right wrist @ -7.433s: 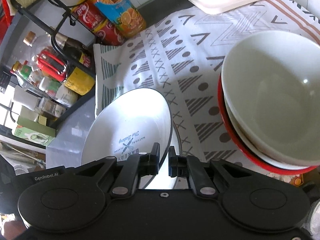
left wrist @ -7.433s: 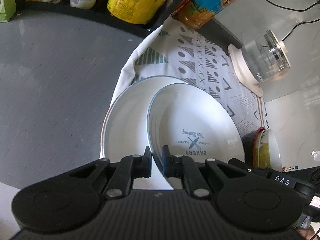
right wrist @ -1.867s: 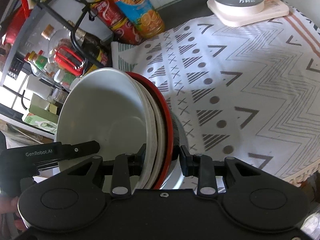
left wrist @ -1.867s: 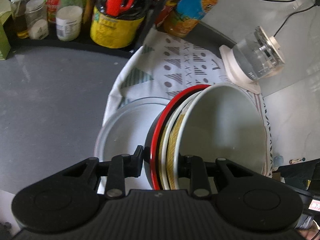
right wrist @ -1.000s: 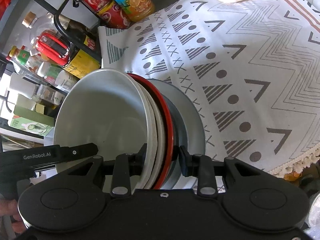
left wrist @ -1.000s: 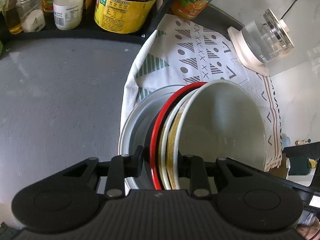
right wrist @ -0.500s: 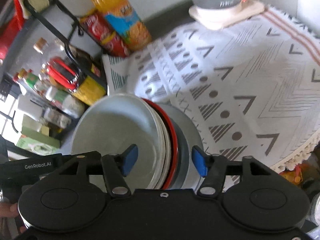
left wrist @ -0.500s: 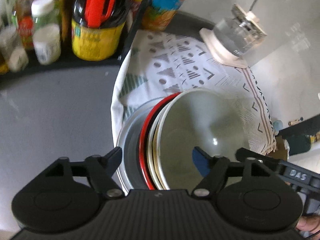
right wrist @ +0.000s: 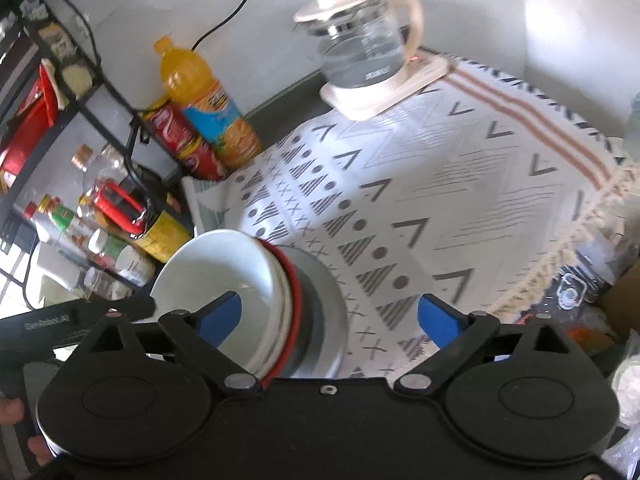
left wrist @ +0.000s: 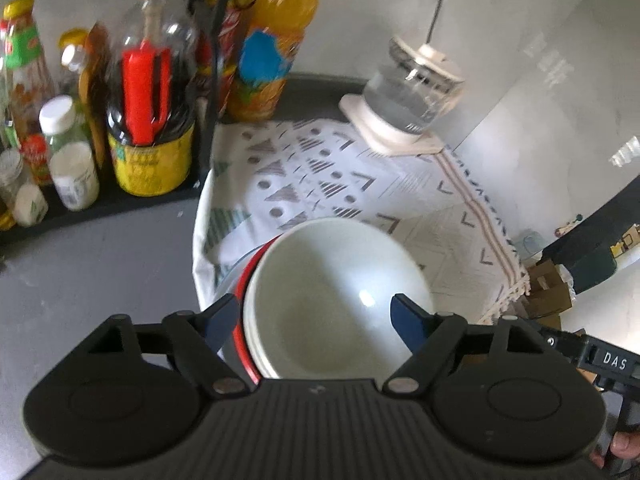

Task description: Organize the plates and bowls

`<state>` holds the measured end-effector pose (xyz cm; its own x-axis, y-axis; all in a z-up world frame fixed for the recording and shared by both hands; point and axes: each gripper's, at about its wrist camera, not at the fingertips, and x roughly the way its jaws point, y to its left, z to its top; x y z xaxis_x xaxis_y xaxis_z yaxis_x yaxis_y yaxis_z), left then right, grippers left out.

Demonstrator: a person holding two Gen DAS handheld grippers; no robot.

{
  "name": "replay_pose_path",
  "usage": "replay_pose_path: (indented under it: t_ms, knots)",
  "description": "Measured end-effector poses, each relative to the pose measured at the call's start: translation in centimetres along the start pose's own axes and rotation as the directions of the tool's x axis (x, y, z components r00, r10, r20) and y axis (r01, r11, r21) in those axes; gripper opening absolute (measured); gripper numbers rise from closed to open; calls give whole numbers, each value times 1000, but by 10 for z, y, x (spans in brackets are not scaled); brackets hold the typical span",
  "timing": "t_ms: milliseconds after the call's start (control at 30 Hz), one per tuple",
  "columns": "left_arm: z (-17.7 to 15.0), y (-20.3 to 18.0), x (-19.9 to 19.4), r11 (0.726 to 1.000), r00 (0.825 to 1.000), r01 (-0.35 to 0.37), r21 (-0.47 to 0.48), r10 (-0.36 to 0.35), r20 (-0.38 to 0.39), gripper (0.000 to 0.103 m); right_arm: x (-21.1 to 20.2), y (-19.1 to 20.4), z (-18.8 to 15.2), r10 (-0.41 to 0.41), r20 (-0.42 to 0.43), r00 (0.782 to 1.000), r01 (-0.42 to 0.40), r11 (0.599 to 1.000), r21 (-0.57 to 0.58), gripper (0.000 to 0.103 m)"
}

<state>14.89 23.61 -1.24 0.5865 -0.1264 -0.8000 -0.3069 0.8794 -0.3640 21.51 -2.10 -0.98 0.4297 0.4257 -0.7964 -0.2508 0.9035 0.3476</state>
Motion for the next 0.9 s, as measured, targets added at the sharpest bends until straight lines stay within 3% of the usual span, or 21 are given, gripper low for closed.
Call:
replay_pose_path:
  t_ms: [133, 267, 467, 633, 900]
  knots:
    - [-4, -20, -12, 998, 998, 45, 33, -46, 38, 81, -21, -16, -7, -20, 43, 999, 19, 1000, 13, 102]
    - [-16, -40, -18, 995, 996, 85, 53, -86, 21, 74, -46, -33, -18, -27, 76, 997, 24, 999, 29, 102]
    - [-48, -71, -30, 993, 996, 85, 80, -85, -7, 73, -77, -54, -40, -41, 92, 995, 36, 998, 59, 103]
    - [-73, -84, -43, 994, 999, 51, 93, -51, 0, 78, -99, -65, -61, -40, 106, 994, 34, 998, 58, 103]
    - [-106, -93, -71, 991, 998, -4, 134, -3, 55, 95, -128, -66, -89, -35, 124, 992, 32, 999, 28, 103]
